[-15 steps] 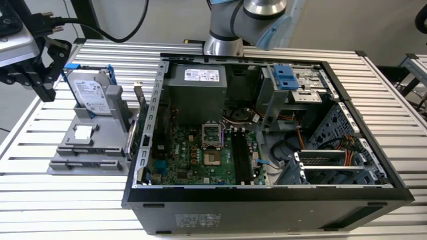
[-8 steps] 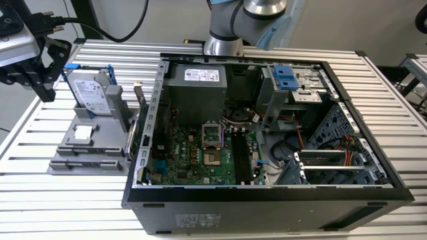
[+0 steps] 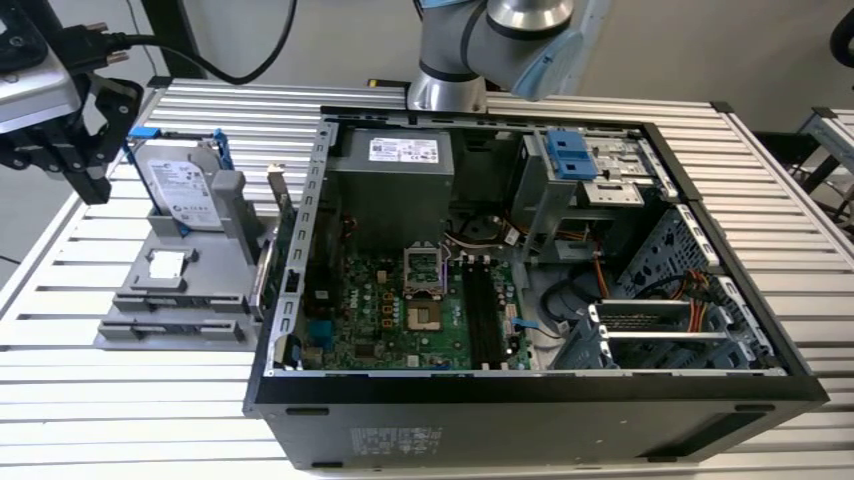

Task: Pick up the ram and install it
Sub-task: 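Pick up the ram and move it above insertion slot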

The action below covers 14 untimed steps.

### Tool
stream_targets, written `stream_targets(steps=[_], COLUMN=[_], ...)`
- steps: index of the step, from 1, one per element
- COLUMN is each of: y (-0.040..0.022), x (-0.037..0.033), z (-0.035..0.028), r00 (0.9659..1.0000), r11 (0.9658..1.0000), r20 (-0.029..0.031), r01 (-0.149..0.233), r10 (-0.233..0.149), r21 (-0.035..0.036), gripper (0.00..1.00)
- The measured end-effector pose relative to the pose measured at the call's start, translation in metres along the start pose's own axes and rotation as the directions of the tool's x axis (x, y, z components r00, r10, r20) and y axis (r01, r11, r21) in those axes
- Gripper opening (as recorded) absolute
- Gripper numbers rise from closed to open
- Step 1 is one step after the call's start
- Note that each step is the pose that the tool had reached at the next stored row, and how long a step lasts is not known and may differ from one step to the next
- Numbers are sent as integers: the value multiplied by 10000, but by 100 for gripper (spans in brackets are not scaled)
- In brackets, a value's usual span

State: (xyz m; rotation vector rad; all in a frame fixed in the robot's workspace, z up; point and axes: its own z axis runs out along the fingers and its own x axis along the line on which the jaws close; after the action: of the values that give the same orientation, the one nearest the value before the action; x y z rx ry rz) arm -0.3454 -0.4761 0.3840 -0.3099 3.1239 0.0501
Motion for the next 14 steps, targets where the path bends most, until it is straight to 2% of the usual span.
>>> stream_targets(steps=[9, 14], y=[0, 0], x=[0, 0], z=[0, 0], r00=[9984, 9951], r11=[9984, 9951], r20=[-17, -31], r01=[564, 991], r10=[-564, -991], r21=[-4, -7], gripper=[0, 0])
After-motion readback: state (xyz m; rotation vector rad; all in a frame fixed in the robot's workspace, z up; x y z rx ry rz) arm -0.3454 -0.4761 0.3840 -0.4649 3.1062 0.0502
